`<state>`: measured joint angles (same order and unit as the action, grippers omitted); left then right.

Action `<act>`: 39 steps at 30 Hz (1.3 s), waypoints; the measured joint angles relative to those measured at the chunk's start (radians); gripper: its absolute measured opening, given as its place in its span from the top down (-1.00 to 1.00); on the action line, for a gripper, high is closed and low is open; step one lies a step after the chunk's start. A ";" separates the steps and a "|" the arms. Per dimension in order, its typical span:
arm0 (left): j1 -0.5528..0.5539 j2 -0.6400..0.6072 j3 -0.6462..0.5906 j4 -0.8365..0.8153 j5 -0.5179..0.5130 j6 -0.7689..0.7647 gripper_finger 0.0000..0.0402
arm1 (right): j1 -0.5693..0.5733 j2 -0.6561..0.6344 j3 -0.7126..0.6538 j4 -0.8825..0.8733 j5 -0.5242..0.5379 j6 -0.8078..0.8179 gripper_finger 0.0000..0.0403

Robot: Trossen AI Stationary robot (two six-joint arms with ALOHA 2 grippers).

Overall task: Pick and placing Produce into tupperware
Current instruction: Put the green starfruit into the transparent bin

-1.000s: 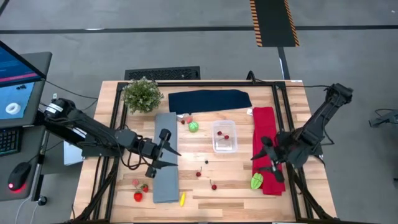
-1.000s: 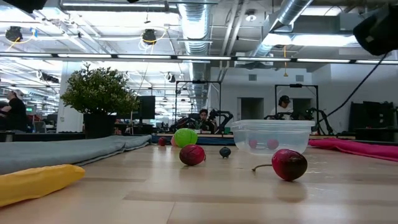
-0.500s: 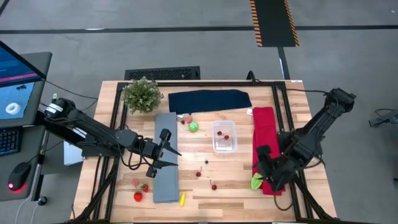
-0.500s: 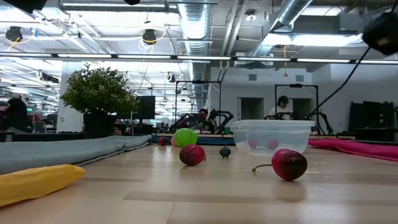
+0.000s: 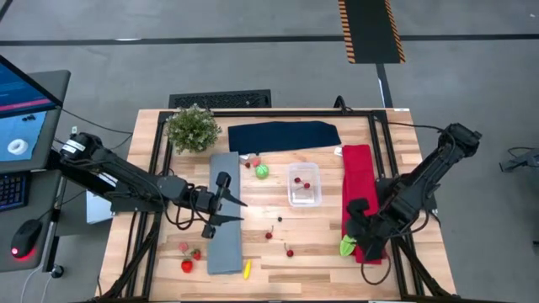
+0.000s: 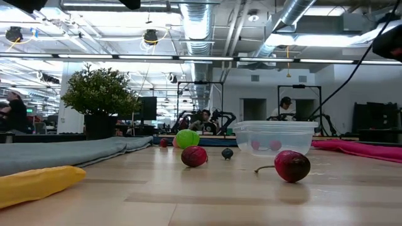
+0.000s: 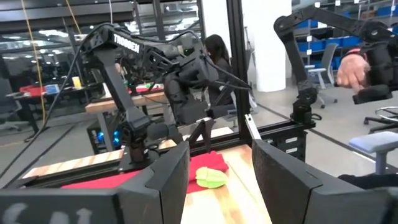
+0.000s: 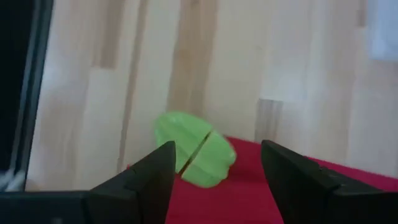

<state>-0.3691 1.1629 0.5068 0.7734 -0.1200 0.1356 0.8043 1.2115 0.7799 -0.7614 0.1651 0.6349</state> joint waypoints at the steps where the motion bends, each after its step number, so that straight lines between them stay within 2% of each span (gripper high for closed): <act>1: 0.000 0.000 0.000 0.000 -0.001 0.002 0.17 | -0.002 0.000 0.000 0.008 0.000 0.023 -0.29; 4: 0.000 0.000 0.000 0.000 -0.001 0.002 0.17 | -0.002 -0.004 0.000 0.012 -0.009 0.058 -0.29; 14: 0.000 0.000 0.000 0.003 -0.001 0.022 0.17 | -0.001 -0.004 0.000 0.073 -0.068 0.430 -0.29; 19: 0.000 0.000 0.000 0.043 -0.001 0.026 0.17 | -0.001 -0.004 -0.001 0.137 -0.091 0.718 -0.29; 25: 0.007 0.000 0.001 0.108 -0.001 0.062 0.17 | -0.001 -0.004 -0.001 0.199 -0.088 0.906 -0.29; 34: 0.040 0.000 0.001 0.117 -0.002 0.022 0.17 | 0.025 0.077 -0.001 0.214 -0.043 1.349 -0.29; 39: 0.042 -0.003 0.001 0.128 -0.044 0.034 0.17 | 0.061 0.157 -0.002 0.224 -0.084 1.552 -0.29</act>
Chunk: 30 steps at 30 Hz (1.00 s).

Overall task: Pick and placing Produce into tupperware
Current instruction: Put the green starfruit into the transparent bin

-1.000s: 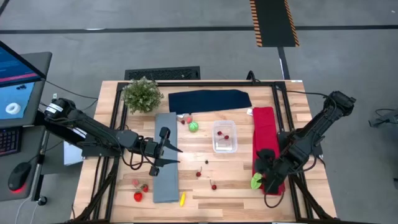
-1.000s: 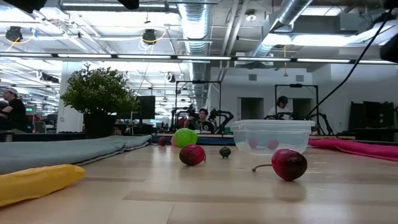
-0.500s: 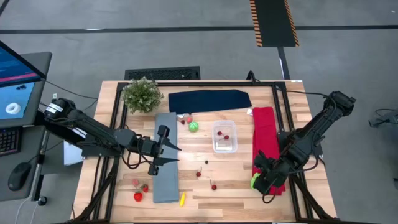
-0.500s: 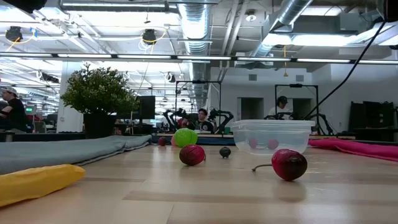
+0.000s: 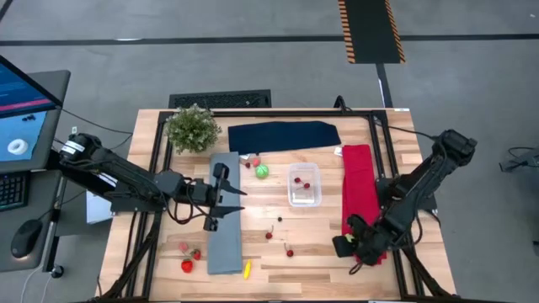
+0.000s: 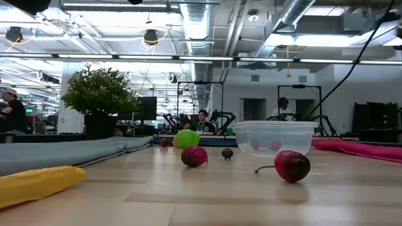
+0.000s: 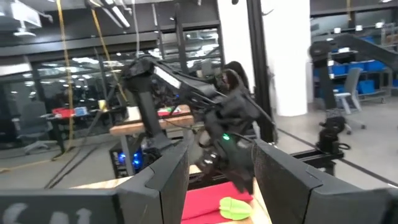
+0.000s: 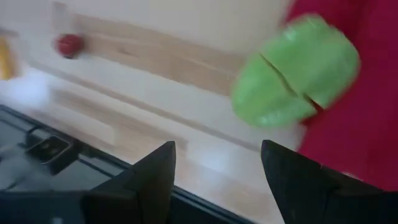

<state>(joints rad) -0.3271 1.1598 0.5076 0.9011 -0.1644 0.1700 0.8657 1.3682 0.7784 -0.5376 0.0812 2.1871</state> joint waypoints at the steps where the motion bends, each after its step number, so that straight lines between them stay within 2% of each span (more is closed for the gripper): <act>1: 0.000 -0.001 0.000 0.005 -0.014 0.001 0.17 | 0.009 0.011 0.000 0.009 -0.002 0.036 -0.29; 6: 0.001 -0.004 0.000 0.007 -0.034 -0.020 0.17 | 0.031 0.040 0.000 0.058 -0.002 0.173 -0.29; 9: -0.001 -0.004 0.000 -0.026 -0.020 -0.039 0.17 | 0.016 0.041 0.021 0.045 0.011 0.196 -0.29; 13: -0.001 -0.004 0.000 -0.105 0.007 -0.059 0.17 | -0.016 0.045 0.077 -0.005 0.102 0.221 -0.29; 17: -0.001 -0.004 0.000 -0.165 0.026 -0.080 0.17 | -0.060 0.044 0.111 0.001 0.117 0.209 -0.29; 21: -0.001 -0.004 0.000 -0.202 0.028 -0.087 0.17 | -0.076 0.044 0.119 -0.009 0.218 0.188 -0.29; 28: -0.001 -0.012 0.000 -0.287 0.067 -0.084 0.17 | -0.133 0.044 0.122 -0.095 0.173 0.228 -0.29; 30: -0.001 -0.022 0.000 -0.306 0.082 -0.086 0.17 | -0.163 0.063 0.144 -0.164 0.110 0.226 -0.29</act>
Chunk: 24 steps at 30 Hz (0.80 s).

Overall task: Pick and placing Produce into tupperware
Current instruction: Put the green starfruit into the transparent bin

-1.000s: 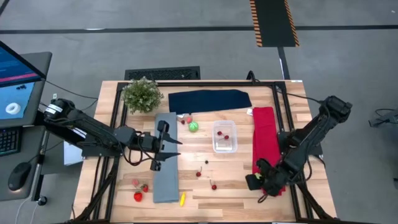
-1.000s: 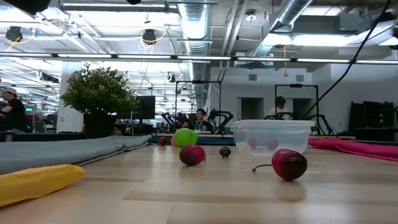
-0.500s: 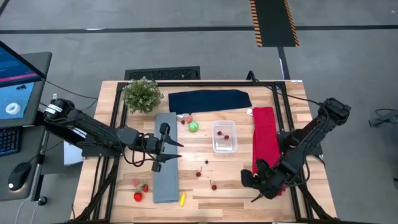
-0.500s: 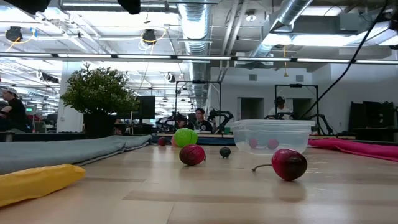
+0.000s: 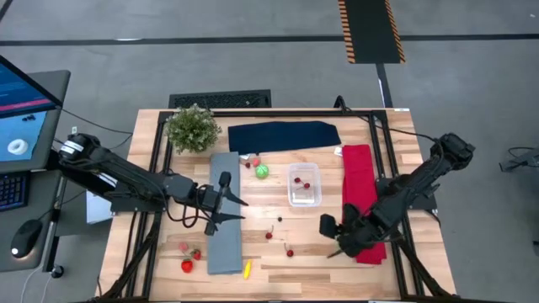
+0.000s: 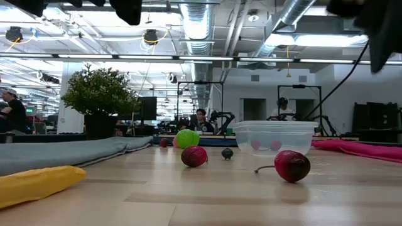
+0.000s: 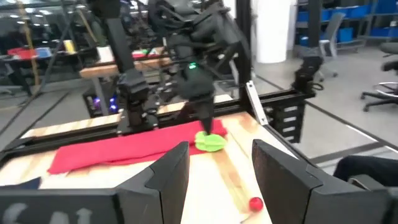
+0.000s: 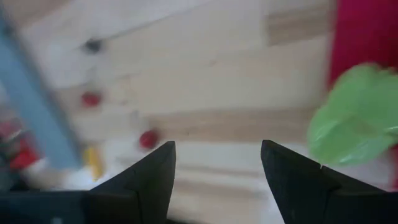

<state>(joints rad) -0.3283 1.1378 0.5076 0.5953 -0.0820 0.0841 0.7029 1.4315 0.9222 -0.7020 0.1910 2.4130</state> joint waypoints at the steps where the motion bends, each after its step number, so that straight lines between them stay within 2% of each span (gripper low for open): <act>1: 0.000 -0.010 0.000 -0.019 0.005 0.000 0.17 | -0.011 0.015 0.016 -0.048 -0.053 0.010 -0.29; 4: 0.000 -0.041 0.000 -0.065 0.026 0.000 0.17 | -0.016 0.060 0.094 -0.216 -0.175 0.042 -0.29; 7: 0.000 -0.069 0.000 -0.101 0.033 0.000 0.17 | 0.005 0.098 0.196 -0.389 -0.174 0.048 -0.29; 11: 0.000 -0.094 0.000 -0.136 0.043 0.000 0.17 | 0.029 0.168 0.304 -0.473 -0.164 0.056 -0.29; 19: 0.000 -0.110 0.000 -0.153 0.046 0.000 0.17 | 0.064 0.274 0.333 -0.382 -0.240 0.056 -0.29; 24: 0.000 -0.113 0.000 -0.155 0.047 0.000 0.17 | 0.073 0.285 0.333 -0.372 -0.246 0.066 -0.29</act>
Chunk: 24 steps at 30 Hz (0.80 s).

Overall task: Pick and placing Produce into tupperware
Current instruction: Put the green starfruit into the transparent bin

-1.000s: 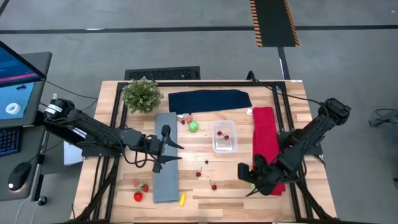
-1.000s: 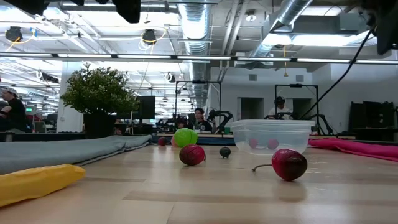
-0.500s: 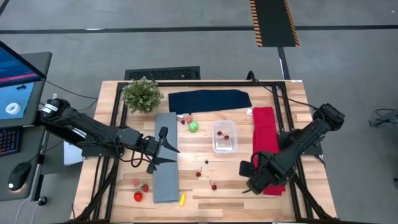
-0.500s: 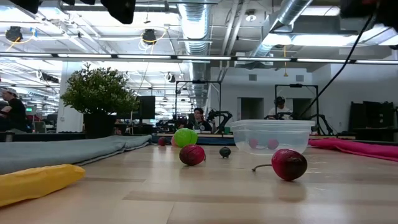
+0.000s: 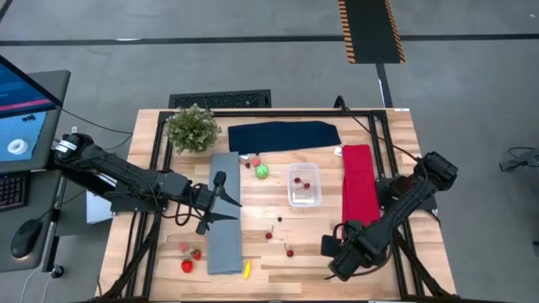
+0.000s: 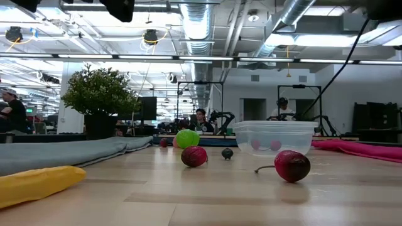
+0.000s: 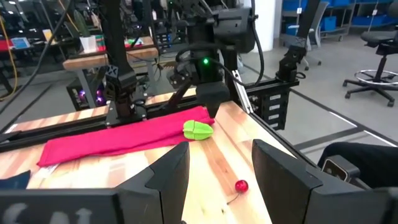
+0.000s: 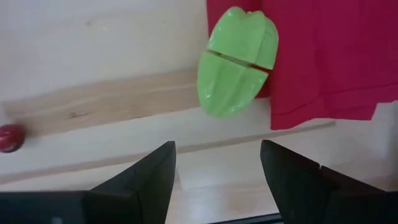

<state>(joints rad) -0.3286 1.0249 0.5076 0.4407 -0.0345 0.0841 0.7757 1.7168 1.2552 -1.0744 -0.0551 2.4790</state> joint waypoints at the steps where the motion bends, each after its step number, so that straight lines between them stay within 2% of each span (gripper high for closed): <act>1: 0.000 0.000 0.000 -0.001 0.000 0.000 0.17 | -0.001 0.000 0.000 0.001 0.002 0.000 -0.29; 8: 0.000 0.000 0.000 -0.006 0.000 0.000 0.17 | -0.001 0.000 0.000 -0.017 0.038 0.001 -0.29; 24: 0.000 0.000 0.000 -0.016 0.004 0.000 0.17 | -0.006 0.000 0.000 -0.049 0.026 0.001 -0.29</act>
<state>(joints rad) -0.3286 1.0248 0.5076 0.4248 -0.0303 0.0841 0.7700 1.7164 1.2552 -1.1231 -0.0293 2.4804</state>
